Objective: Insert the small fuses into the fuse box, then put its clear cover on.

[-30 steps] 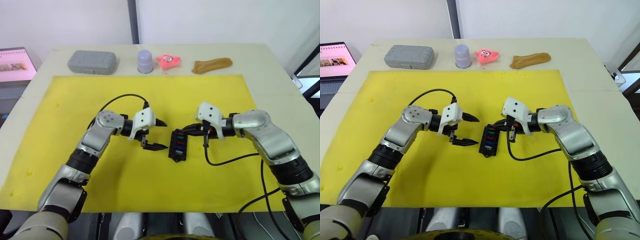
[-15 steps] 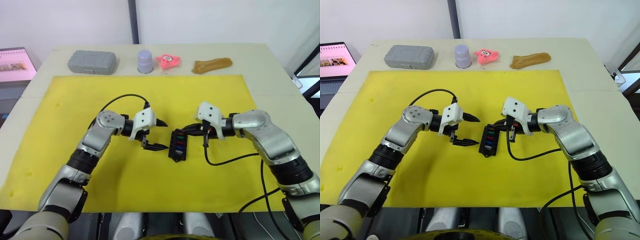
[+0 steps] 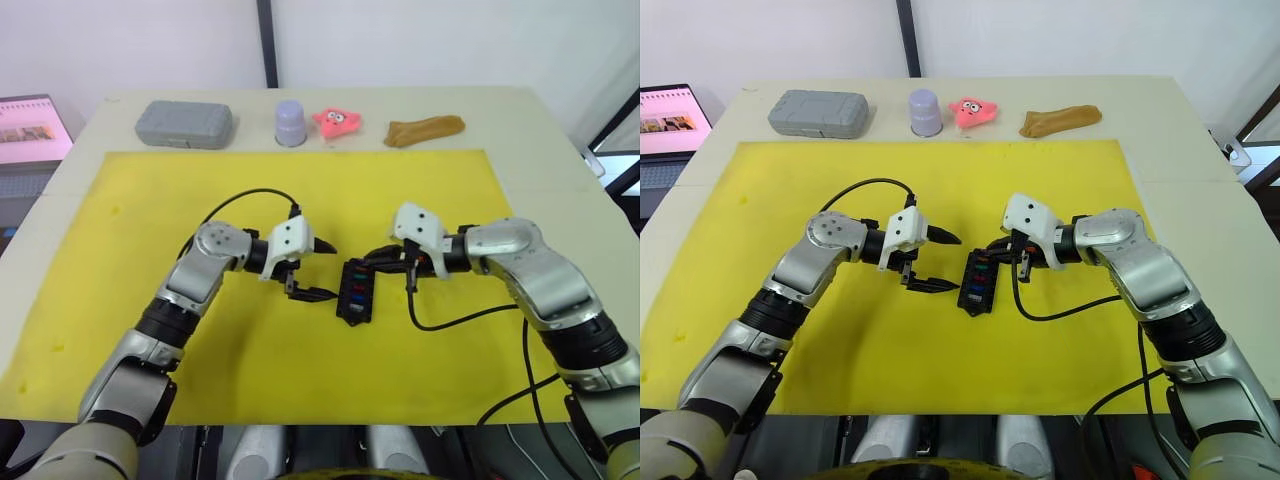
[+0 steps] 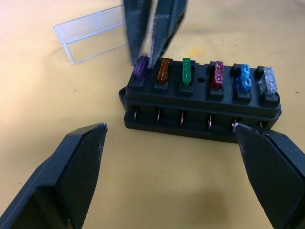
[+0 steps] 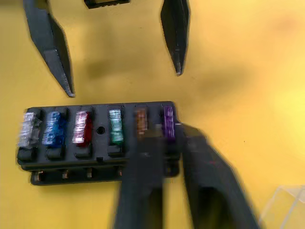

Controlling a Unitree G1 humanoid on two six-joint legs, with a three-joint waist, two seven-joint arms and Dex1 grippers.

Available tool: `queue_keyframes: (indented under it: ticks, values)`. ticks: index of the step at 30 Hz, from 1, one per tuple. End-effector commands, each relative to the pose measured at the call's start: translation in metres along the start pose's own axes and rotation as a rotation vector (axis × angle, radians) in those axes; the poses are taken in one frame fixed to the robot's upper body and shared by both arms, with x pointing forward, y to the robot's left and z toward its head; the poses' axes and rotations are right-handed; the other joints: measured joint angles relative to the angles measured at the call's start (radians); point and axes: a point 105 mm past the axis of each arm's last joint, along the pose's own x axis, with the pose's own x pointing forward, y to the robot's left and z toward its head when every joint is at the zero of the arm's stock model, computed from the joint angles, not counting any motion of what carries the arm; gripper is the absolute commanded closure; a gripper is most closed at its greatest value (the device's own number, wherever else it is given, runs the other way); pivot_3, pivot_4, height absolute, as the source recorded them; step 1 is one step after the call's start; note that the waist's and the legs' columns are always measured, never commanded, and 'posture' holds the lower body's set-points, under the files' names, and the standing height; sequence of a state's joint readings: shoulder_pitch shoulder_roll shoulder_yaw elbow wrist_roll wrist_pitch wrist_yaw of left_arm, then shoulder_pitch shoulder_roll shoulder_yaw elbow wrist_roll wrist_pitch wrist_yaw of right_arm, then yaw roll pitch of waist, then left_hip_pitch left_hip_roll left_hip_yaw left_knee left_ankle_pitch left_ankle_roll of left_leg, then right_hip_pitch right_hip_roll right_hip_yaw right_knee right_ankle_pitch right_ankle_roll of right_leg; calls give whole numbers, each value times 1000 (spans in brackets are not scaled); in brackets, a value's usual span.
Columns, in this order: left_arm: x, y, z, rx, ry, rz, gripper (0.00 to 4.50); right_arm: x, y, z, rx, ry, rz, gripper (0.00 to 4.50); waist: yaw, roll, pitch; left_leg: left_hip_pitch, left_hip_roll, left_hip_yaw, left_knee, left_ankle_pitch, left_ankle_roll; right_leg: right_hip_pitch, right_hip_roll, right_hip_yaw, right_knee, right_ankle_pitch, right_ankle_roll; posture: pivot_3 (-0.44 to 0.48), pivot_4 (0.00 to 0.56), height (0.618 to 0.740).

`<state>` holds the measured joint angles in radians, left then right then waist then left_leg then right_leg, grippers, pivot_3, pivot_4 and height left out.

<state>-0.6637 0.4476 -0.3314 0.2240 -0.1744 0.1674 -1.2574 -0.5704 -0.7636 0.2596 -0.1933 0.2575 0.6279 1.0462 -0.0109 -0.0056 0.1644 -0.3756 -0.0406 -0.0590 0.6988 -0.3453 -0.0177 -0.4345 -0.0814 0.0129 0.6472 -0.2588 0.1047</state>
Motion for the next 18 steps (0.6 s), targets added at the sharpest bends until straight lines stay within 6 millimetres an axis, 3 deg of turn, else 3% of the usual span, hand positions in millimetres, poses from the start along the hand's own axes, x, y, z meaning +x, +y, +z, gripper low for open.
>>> queue_keyframes:
  ticks: [1, 7, 14, 18]
  values:
    - [0, 3, 10, 49, -17, 8, 0, -7, -4, 14, -52, -30, -28, 3820, 0, 0, 0, 0, 0, 0, 0, 0, 0, 0, 0, 0, 0, 0, 0, 0, 150, 740]
    - [-1, 2, 9, 46, -13, 10, 0, -9, -6, 15, -58, -32, -36, 3820, 0, 0, 0, 0, 0, 0, 0, 0, 0, 0, 0, 0, 0, 0, 0, 0, 150, 740]
    - [-4, 5, 8, 46, -10, 18, 0, -32, -7, 39, -48, -100, -17, 3820, 0, 0, 0, 0, 0, 0, 0, 0, 0, 0, 0, 0, 0, 0, 0, 0, 150, 740]
    - [-4, 6, 8, 46, -9, 24, 0, -31, -5, 45, -35, -136, -6, 3820, 0, 0, 0, 0, 0, 0, 0, 0, 0, 0, 0, 0, 0, 0, 0, 0, 150, 740]
